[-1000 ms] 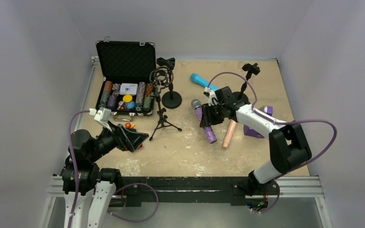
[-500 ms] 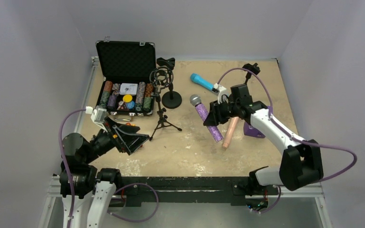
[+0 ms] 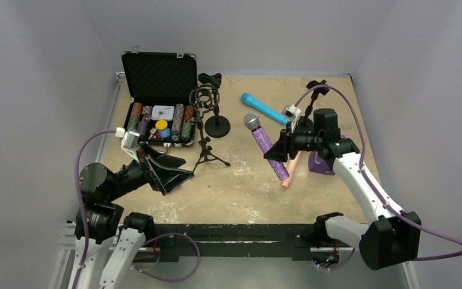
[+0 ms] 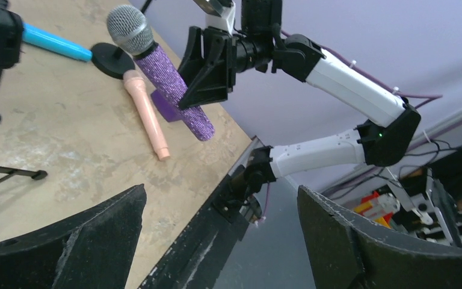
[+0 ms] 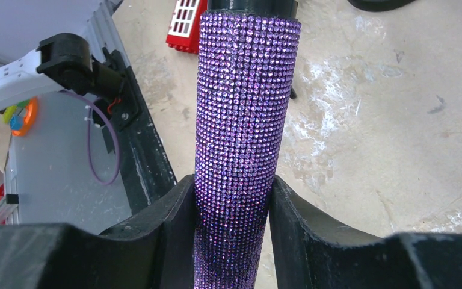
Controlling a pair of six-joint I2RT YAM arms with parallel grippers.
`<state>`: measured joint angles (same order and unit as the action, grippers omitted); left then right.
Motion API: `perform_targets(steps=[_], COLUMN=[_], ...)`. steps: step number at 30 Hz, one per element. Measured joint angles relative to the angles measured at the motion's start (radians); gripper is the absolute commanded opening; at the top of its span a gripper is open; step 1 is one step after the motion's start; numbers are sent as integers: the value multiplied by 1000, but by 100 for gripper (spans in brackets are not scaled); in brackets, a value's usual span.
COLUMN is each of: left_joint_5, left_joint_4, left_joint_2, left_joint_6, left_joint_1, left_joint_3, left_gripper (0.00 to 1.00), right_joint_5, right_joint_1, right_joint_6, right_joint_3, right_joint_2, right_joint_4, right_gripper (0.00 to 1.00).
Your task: Attach the microphones to the stand
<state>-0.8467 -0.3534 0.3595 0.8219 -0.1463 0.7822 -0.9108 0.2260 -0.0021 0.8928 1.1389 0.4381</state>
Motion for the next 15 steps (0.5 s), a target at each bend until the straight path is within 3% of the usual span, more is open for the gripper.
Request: perform_targets(steps=[9,15], left_joint_5=[133,214], left_joint_4=[44,46], left_joint_2=[119,203], left_joint_6=[-7,-37], left_joint_1=[-299,-416], left_joint_3=[19,82], left_gripper=[96,96], right_joint_5=[-114,-178], right_joint_1=[-38,-49], right_joint_6=[-13,-20], right_joint_3=[-35,-35], right_joint_2=[-83,-122], right_joint_4=[-14,-30], right_gripper=[0,0])
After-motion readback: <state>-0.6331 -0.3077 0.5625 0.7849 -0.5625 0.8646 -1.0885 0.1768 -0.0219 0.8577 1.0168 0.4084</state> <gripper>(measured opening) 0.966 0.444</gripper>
